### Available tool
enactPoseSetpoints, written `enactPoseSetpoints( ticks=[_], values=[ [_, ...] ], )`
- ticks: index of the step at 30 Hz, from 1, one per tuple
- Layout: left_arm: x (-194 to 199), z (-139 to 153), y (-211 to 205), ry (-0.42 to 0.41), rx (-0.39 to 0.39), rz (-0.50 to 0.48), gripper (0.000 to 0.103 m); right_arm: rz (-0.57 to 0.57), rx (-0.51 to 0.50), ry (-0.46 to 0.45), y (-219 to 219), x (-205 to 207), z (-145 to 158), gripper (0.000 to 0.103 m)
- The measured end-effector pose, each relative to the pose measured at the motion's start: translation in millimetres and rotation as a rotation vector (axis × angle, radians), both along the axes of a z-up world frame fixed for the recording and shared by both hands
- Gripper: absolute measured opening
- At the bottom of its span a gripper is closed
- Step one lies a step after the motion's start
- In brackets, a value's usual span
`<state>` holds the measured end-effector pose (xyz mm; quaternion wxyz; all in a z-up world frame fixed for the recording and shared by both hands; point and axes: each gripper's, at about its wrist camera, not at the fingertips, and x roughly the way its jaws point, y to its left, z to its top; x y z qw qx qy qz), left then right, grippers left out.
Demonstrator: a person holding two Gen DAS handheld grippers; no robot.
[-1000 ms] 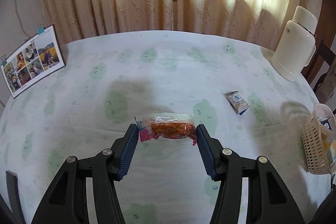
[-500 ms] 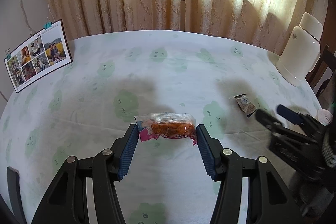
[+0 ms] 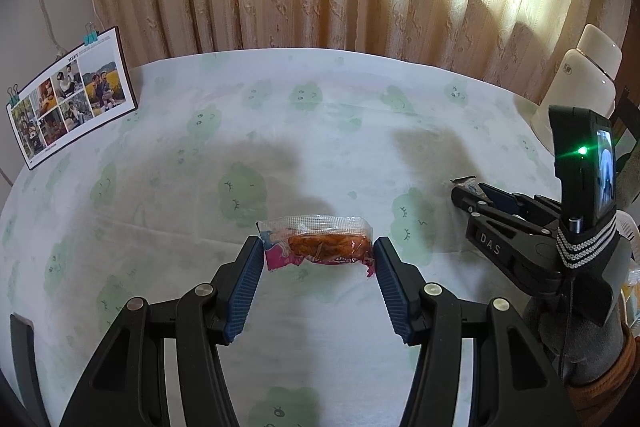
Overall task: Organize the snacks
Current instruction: 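Grasp the silver wrapped candy with the right gripper while the left gripper holds the pink pack, then carry the silver candy into the pink basket and open the right gripper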
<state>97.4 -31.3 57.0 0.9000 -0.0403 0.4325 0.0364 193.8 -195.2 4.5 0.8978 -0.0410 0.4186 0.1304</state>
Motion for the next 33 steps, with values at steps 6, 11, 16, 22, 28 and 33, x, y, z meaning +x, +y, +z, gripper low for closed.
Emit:
enactPoseSetpoints(
  ticks=[6,11,16,22,28,33],
  values=[
    [-1,0,-1,-0.004,-0.001,-0.006,0.053,-0.037,-0.013,-0.015,-4,-7,1,0.023],
    [-4,3,-5,-0.016,-0.007,-0.022,0.053,-0.066,0.037,-0.044,-17,-24,14,0.023],
    [-9,7,-11,-0.026,-0.011,-0.042,0.053,-0.077,0.081,-0.094,-28,-46,39,0.023],
    [-16,13,-20,-0.043,-0.014,-0.073,0.053,-0.098,0.099,-0.140,-41,-71,60,0.023],
    [-22,19,-28,-0.059,-0.013,-0.102,0.053,-0.141,0.119,-0.180,-60,-100,77,0.023],
    [-27,21,-35,-0.066,-0.009,-0.123,0.053,-0.185,0.133,-0.210,-80,-123,89,0.023]
  ],
)
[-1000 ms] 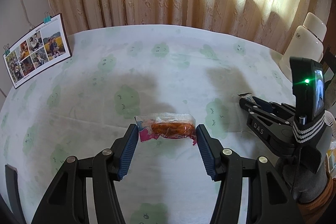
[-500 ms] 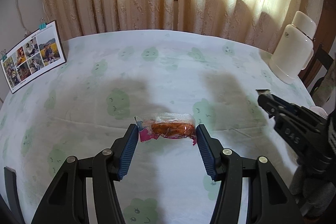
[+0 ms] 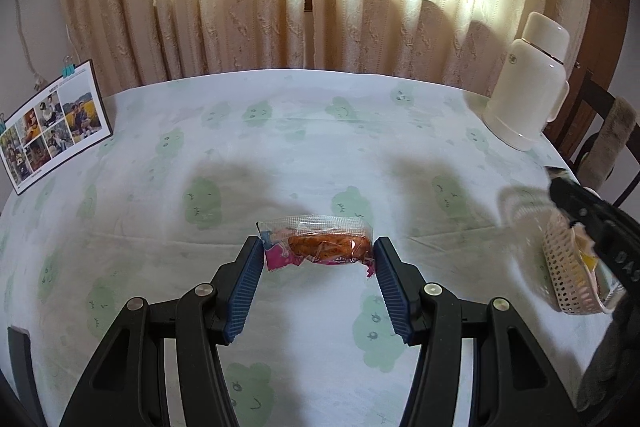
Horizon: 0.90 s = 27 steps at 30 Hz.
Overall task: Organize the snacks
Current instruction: 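Carry the silver candy into the pink basket and open the right gripper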
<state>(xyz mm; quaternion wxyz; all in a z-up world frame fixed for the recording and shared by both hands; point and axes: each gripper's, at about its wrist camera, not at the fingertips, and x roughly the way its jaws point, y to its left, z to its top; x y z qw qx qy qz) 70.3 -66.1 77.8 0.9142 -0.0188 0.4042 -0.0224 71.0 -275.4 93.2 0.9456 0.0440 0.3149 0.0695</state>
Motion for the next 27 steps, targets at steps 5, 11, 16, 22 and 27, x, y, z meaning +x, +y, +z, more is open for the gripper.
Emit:
enactPoseSetpoints(
  ticks=[5,11,16,22,27],
  values=[
    [-3,0,-7,-0.004,0.006,-0.020,0.053,-0.067,0.003,-0.018,-25,-21,10,0.023],
    [-7,0,-13,-0.007,0.015,-0.038,0.053,-0.153,0.008,-0.027,-61,-40,14,0.023],
    [-8,-1,-17,-0.006,0.021,-0.047,0.053,-0.234,0.044,-0.014,-96,-50,11,0.023],
    [-10,-1,-22,-0.006,0.027,-0.060,0.053,-0.301,0.063,0.009,-124,-59,2,0.024],
    [-11,-2,-25,-0.004,0.028,-0.069,0.053,-0.321,0.158,0.031,-145,-66,-8,0.044]
  ],
)
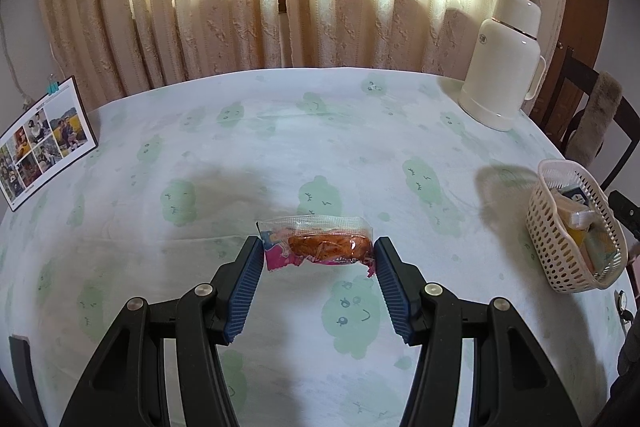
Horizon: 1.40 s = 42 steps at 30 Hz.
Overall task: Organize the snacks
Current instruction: 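Carry the silver candy into the pink basket and open the right gripper, then carry the pink candy pack into the basket and open the left gripper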
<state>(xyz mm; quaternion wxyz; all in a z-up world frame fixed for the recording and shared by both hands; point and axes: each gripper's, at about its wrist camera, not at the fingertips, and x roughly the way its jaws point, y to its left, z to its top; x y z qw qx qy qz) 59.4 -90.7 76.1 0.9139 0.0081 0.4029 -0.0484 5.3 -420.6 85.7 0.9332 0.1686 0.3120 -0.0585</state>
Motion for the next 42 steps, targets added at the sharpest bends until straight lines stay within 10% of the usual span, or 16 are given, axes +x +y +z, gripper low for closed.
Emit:
enactPoseSetpoints(
  ticks=[22,42],
  values=[
    [-18,20,-72,-0.005,-0.019,-0.191,0.053,-0.285,-0.138,-0.187,-13,-69,-16,0.059],
    [-2,31,-204,0.012,-0.071,-0.435,0.053,-0.324,-0.004,-0.237,-32,-95,-36,0.066]
  ],
)
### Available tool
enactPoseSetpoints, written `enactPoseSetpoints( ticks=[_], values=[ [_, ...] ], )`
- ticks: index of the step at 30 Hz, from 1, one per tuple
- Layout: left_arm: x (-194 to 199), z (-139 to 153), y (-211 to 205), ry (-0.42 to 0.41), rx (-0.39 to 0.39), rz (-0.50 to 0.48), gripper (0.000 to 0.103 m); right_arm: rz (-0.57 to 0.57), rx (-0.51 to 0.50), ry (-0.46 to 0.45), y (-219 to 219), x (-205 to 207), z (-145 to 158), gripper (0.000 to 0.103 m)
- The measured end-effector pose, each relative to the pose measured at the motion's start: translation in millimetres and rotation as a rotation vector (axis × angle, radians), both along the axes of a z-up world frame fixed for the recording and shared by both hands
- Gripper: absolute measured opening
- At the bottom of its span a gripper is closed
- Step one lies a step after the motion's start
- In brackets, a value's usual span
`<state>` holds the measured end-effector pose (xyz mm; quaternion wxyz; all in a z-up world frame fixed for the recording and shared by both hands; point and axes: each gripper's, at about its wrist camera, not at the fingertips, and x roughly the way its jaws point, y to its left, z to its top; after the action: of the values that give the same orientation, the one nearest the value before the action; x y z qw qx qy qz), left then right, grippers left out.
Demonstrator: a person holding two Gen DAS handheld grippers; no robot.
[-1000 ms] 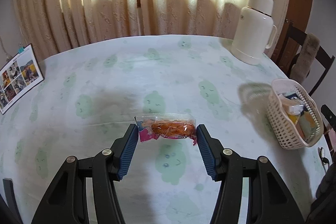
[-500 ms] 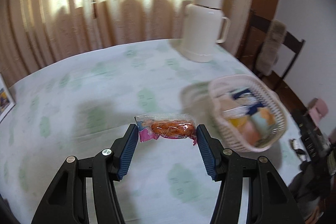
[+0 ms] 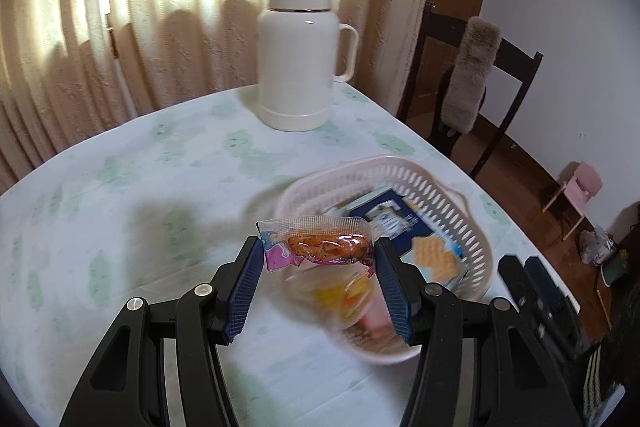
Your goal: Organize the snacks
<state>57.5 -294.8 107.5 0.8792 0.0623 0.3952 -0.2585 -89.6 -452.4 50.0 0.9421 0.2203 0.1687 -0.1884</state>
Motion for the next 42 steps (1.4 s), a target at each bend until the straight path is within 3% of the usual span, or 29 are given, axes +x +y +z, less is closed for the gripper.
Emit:
enactPoseSetpoints(
  ticks=[4,7,16,20,28,31,35,42],
  values=[
    [9,-5,-20,0.012,-0.002,-0.015,0.056,-0.008,0.020,0.000,-4,0,-2,0.066],
    [15,-9,-25,0.040,-0.015,-0.006,0.070,-0.010,0.035,0.006,-6,1,-4,0.066],
    [16,-12,-3,0.059,-0.018,0.080,0.075,0.003,0.043,0.000,-6,1,-4,0.072],
    [8,-11,9,0.022,0.029,0.152,0.078,0.022,0.056,-0.011,-6,0,-4,0.078],
    [-15,-8,36,-0.162,0.163,0.297,0.093,0.097,0.050,0.005,2,4,1,0.091],
    [-18,-9,45,-0.168,0.166,0.316,0.094,0.190,0.005,0.059,13,12,11,0.099],
    [-24,-8,53,-0.214,0.207,0.339,0.095,0.284,-0.050,0.150,29,13,21,0.099],
    [-36,-2,64,-0.264,0.216,0.359,0.097,0.284,-0.196,0.200,49,-2,36,0.099]
  ],
)
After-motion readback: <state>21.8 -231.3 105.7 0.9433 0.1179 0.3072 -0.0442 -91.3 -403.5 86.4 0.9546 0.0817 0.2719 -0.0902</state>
